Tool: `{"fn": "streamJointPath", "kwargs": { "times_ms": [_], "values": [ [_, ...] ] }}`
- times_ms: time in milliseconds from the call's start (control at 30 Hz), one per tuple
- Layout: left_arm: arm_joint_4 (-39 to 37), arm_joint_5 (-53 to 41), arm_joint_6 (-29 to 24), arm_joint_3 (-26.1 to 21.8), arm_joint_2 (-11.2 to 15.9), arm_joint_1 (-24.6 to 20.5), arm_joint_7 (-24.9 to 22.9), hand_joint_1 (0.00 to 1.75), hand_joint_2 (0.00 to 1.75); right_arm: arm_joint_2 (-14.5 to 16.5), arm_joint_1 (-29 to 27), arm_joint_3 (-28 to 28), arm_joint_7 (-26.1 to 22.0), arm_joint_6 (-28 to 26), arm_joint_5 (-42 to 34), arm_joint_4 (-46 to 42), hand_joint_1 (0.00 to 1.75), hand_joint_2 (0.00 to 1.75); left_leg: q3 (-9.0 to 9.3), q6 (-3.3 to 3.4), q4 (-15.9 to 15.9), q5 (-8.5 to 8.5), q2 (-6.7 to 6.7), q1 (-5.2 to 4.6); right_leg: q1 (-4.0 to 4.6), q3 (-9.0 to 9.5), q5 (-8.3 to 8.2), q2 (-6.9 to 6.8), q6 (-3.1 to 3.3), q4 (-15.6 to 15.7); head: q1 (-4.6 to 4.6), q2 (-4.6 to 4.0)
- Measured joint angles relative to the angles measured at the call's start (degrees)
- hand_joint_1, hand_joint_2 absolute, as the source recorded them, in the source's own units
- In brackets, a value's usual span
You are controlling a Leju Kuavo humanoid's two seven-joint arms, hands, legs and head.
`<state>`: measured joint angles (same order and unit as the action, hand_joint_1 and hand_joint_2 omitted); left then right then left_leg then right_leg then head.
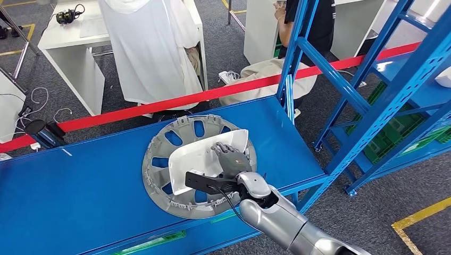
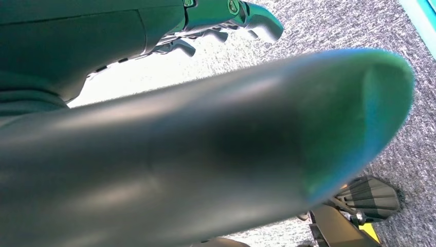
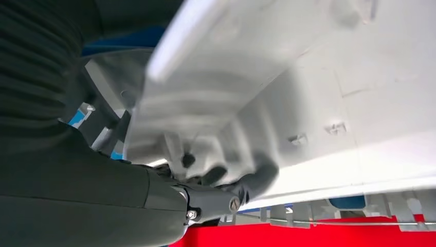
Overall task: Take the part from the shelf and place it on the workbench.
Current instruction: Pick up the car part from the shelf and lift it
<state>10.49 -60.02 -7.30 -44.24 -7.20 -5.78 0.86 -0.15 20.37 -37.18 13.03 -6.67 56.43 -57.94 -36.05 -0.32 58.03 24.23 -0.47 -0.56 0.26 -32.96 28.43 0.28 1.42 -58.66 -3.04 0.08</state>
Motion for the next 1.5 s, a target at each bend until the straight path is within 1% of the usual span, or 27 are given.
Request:
{"fn": "streamJointPath", "kwargs": {
  "times_ms": [400,733,867,967,1067,1200,1267,1400,1500],
  "values": [
    [0.0,0.1,-0.1,-0.5,0.2,0.1,0.0,0.0,0.0,0.9,2.9,0.3,-2.1,-1.2,-1.3,2.7,1.75,1.75,0.06,0.0,0.0,0.0,-0.04,0.01,0.0,0.01,0.02,0.0,-0.01,0.0,0.0,0.0],
    [0.0,-0.1,-0.1,-0.6,0.3,0.1,0.1,0.0,0.0,1.2,2.9,0.5,-2.6,-4.0,-1.1,2.3,1.75,1.75,0.07,0.03,0.0,-0.02,-0.08,0.0,-0.01,0.04,0.02,-0.02,-0.03,0.0,0.0,-0.01],
    [0.0,-0.2,-0.2,-0.6,0.3,0.1,0.2,0.0,1.75,1.2,2.5,0.5,-2.7,-4.7,-0.7,0.5,1.75,1.75,0.04,0.04,0.0,-0.03,-0.07,0.0,-0.01,0.05,-0.01,-0.01,-0.03,0.0,-0.01,-0.01],
    [0.0,-0.2,-0.5,-0.7,0.3,0.1,0.3,0.0,1.75,1.2,2.2,0.4,-3.5,-6.2,0.1,-2.3,1.75,1.75,0.01,0.04,0.0,-0.04,-0.05,0.0,0.0,0.01,-0.03,-0.01,-0.02,0.0,0.0,-0.01],
    [0.0,-0.2,-0.6,-0.9,0.3,0.1,1.1,0.0,1.75,1.2,1.9,0.4,-4.5,-8.3,1.0,-7.3,1.75,1.75,-0.01,0.04,0.0,-0.04,-0.05,0.0,0.0,-0.03,-0.02,0.0,-0.02,0.0,0.01,-0.01],
    [0.0,-0.1,-0.6,-1.0,0.3,0.3,2.2,0.0,0.0,1.1,1.9,0.4,-6.5,-11.2,2.1,-14.7,1.75,1.75,-0.04,0.03,0.0,-0.03,-0.04,0.0,0.01,-0.06,0.0,0.0,0.0,0.0,0.0,-0.01],
    [0.0,0.0,-0.6,-1.1,0.3,0.3,2.7,0.0,0.0,1.1,2.0,0.3,-7.6,-12.6,2.7,-18.2,1.75,1.75,-0.06,0.03,0.0,-0.03,-0.04,0.0,0.01,-0.08,0.0,0.0,0.0,0.0,0.0,-0.01],
    [0.0,0.3,-0.9,-1.5,0.3,0.3,3.2,0.0,1.75,1.1,2.4,0.1,-9.5,-15.1,3.5,-24.1,1.75,1.75,-0.08,0.03,0.0,-0.03,-0.04,0.0,0.01,-0.09,0.0,0.0,0.0,0.0,0.0,-0.01],
    [0.0,0.5,-1.1,-1.8,0.3,0.3,3.3,0.0,1.75,1.1,3.0,-0.2,-10.3,-16.0,3.6,-27.0,1.75,1.75,-0.08,0.03,0.0,-0.03,-0.04,0.0,0.01,-0.09,0.0,0.0,0.0,0.0,0.0,-0.01]
  ]
}}
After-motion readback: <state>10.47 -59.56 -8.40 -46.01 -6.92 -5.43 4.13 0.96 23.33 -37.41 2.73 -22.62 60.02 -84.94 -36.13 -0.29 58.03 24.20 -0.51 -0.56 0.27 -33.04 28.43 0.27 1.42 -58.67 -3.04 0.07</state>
